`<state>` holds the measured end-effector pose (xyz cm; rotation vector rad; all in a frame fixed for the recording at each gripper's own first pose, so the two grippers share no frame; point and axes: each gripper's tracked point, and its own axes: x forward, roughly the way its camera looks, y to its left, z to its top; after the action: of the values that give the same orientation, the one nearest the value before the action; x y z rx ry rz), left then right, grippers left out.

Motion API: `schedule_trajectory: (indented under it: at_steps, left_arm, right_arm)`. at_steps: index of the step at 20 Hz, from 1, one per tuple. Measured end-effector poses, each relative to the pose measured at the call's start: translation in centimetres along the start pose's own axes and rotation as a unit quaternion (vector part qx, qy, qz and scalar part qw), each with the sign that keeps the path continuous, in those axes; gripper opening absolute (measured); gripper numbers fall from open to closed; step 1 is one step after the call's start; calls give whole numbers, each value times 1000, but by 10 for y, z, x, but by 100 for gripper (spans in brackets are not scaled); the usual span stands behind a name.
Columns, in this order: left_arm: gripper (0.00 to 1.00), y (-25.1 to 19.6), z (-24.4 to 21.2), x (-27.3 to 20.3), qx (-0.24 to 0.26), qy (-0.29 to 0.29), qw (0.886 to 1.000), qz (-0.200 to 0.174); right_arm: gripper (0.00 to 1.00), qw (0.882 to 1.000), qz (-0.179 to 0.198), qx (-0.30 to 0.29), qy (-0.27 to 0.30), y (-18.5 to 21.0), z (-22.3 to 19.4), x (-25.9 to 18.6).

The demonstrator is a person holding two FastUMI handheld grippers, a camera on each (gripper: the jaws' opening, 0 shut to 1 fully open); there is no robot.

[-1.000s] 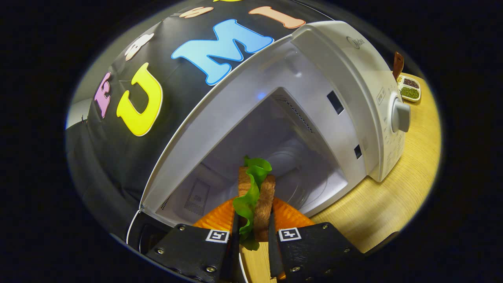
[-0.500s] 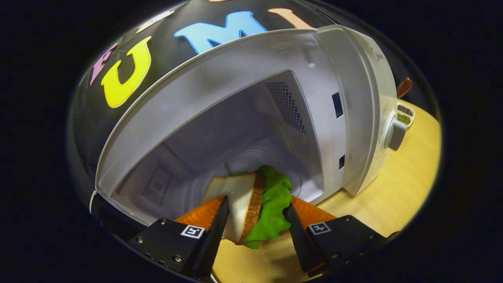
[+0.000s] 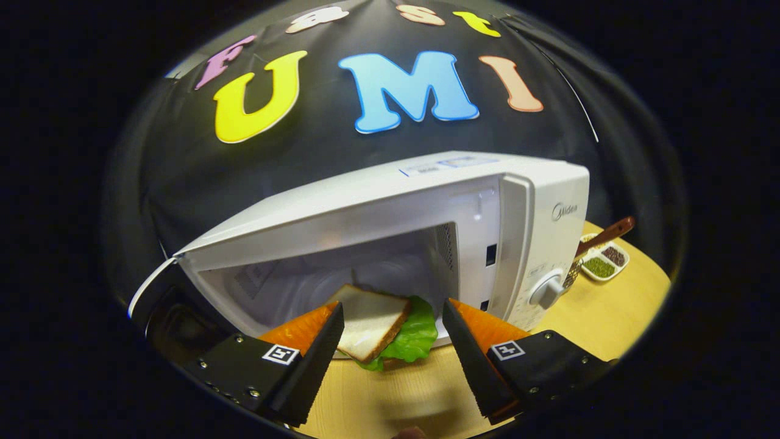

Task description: Open the microwave oven with the left hand, put the food in, and close the microwave oven.

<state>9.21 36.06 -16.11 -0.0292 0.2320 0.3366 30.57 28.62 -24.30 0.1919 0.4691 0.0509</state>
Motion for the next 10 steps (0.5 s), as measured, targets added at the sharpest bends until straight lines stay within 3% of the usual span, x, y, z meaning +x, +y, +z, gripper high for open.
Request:
schedule_trajectory:
  at_steps: [2,3,4,5,10]
  left_arm:
    - [96,-7,-5,-1,-5,3,1000,-4]
    - [100,-9,-4,-5,-6,0,1000,-2]
    - [96,-9,-3,-7,-7,-3,1000,0]
    - [100,-10,-4,-10,-7,-4,1000,1]
    - [98,-16,-13,-15,-5,0,1000,7]
  right_arm:
    - [98,999,16,-22,-22,-3,18,-31]
    - [98,999,22,-32,-36,-6,28,-47]
    - [98,998,28,-39,-47,-8,37,-63]
    - [98,997,36,-41,-55,-9,44,-80]
    - [98,991,70,-69,-88,-18,67,-156]
